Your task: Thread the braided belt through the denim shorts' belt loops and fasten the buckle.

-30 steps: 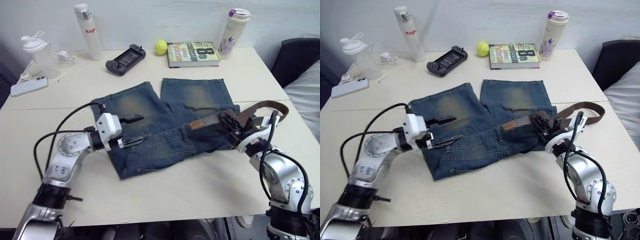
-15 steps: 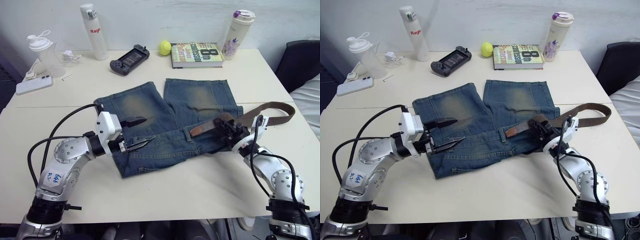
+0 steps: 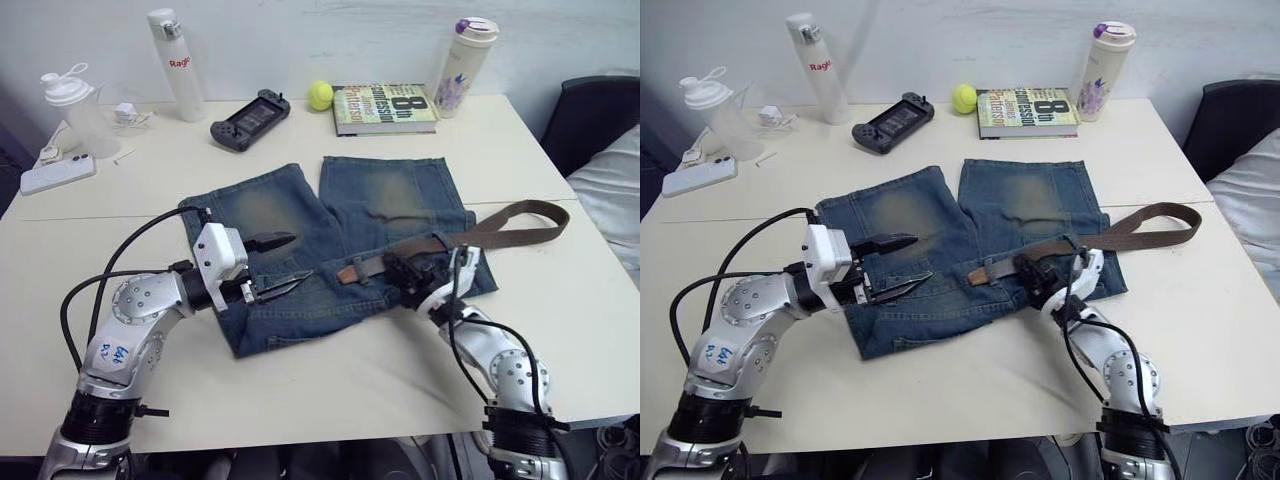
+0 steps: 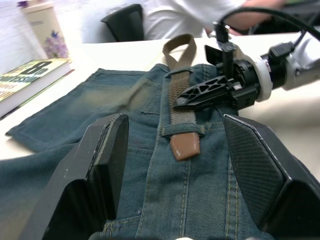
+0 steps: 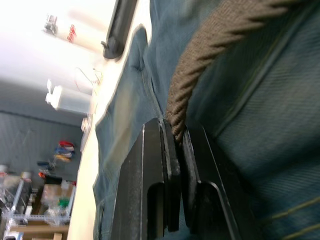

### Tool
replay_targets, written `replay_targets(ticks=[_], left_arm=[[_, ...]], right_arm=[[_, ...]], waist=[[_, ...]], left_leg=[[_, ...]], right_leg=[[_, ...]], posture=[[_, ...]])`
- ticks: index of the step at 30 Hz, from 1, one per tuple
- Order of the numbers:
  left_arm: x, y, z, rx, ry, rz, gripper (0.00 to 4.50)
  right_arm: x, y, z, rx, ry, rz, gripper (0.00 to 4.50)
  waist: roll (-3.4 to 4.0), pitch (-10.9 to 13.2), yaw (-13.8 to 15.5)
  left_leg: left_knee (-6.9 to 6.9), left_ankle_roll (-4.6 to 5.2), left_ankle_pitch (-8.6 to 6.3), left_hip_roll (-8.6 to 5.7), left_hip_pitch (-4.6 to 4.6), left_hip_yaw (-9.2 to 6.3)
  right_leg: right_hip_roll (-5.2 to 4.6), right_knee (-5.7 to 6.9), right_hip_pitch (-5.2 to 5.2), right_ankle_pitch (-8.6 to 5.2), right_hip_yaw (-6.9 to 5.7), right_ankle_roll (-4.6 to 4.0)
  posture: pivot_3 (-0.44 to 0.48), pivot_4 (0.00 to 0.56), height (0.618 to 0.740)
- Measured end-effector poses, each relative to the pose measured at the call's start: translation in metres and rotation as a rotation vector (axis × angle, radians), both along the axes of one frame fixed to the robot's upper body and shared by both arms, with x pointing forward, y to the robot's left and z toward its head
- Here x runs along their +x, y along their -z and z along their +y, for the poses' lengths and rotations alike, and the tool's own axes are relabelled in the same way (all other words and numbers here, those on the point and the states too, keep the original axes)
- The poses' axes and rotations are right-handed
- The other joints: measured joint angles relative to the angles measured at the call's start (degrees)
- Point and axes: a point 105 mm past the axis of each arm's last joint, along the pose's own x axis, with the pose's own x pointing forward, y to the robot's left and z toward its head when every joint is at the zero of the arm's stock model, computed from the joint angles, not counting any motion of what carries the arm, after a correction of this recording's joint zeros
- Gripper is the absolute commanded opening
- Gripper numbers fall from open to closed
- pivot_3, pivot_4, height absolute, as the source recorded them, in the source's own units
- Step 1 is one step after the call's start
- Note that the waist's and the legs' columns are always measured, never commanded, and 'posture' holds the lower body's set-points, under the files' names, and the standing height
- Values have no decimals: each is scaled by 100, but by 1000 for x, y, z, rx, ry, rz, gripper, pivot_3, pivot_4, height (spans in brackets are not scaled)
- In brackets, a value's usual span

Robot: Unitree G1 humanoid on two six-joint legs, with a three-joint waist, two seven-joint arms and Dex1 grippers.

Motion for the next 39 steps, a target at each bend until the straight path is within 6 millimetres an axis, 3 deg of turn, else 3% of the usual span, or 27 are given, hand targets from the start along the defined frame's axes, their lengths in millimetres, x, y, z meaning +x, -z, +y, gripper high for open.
replay_targets(ticks=[9,13,17,31,35,39], left_arm=[[21,36,-18,484,156,-560,3299],[29,47,-33,487,183,-671,3299],[35,44,-41,475,176,-769,3299],[38,46,-51,426,148,-803,3299],[38,45,-51,425,148,-803,2227],[38,45,-50,428,147,-803,286]], right_arm=[[-5,3,9,124,-48,162,0],[-6,3,7,127,-56,181,0],[-8,4,10,131,-72,193,0],[-12,4,11,118,-80,198,0],[-12,4,12,113,-83,197,0],[-13,4,13,108,-89,198,0]], waist=[[-10,-7,-17],[-11,-6,-10],[-11,-6,-14],[-11,-6,2],[-11,-6,0],[-11,-6,0]], left_leg=[[-18,1,-1,4,14,26],[-21,4,-3,5,10,28],[-20,4,-2,6,9,31],[-19,2,-2,5,7,31],[-19,2,-1,5,8,31],[-18,2,-1,5,8,31]], right_leg=[[1,-3,-3,0,15,0],[-2,1,-7,0,16,0],[-2,6,-11,0,17,0],[-4,7,-10,0,15,0],[-4,7,-11,0,15,0],[-4,7,-10,0,15,0]], posture=[[0,150,740],[0,150,740],[0,150,740],[0,150,740],[0,150,740],[0,150,740]])
